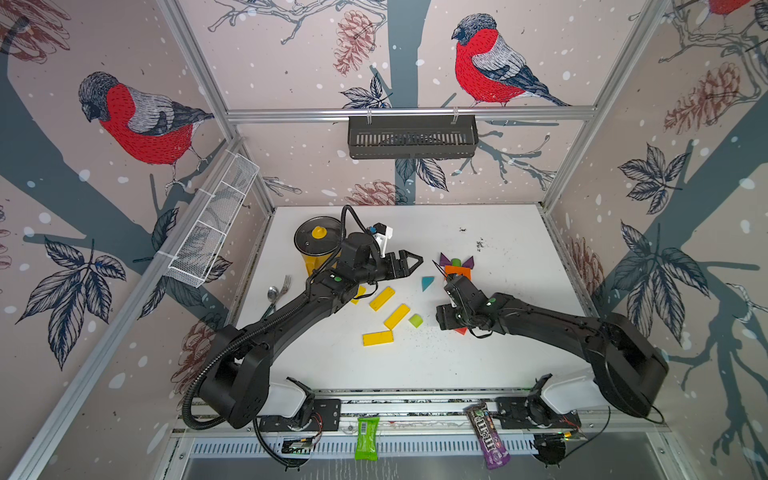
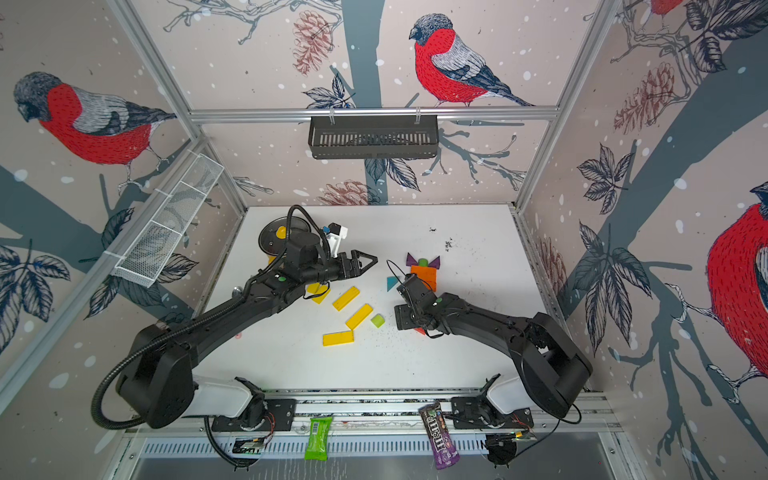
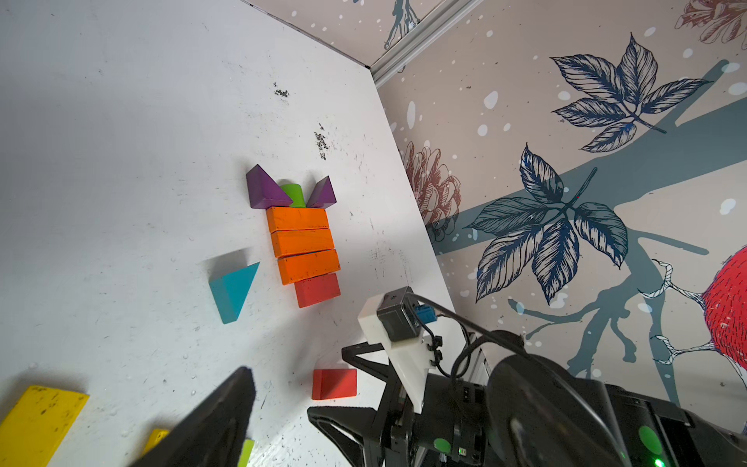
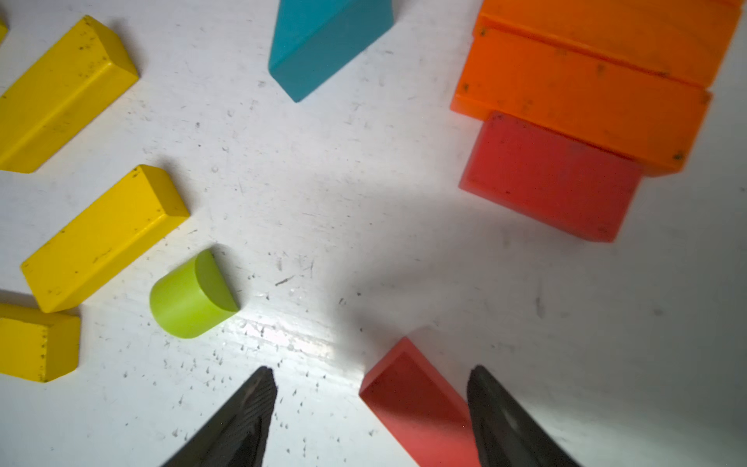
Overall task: Assemble a carrot with building blocks
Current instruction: Adjust the building block at the center of the board.
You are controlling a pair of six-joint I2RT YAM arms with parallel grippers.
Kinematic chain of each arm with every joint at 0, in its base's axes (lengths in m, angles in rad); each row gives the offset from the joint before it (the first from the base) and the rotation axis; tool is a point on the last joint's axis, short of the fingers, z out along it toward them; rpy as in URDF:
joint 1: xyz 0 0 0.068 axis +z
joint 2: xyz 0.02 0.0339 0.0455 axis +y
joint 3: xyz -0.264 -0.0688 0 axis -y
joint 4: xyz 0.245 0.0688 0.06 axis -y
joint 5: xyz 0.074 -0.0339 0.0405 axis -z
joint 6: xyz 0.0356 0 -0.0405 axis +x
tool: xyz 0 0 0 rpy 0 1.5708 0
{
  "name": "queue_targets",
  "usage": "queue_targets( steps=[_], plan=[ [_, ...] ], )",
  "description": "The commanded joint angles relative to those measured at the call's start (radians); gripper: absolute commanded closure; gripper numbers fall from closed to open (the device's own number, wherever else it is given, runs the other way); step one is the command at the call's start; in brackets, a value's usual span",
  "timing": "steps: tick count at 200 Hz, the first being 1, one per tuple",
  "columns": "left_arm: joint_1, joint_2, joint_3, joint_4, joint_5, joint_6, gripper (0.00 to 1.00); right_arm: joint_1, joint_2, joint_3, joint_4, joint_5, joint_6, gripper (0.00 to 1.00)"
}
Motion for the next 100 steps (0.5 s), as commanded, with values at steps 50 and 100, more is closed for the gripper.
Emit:
queue_targets(
  steps=[50, 100],
  plan=[
    [-0.002, -0.007, 0.003, 0.023, 0.024, -0.011, 0.08, 0.032, -0.097, -0.125, -0.121, 0.102, 0.14, 0.35],
    [-0.002, -0.017, 0.0, 0.021, 0.011, -0.003, 0.08, -0.066, -0.107, -0.138, -0.115, 0.132, 0.123, 0.37]
  ],
)
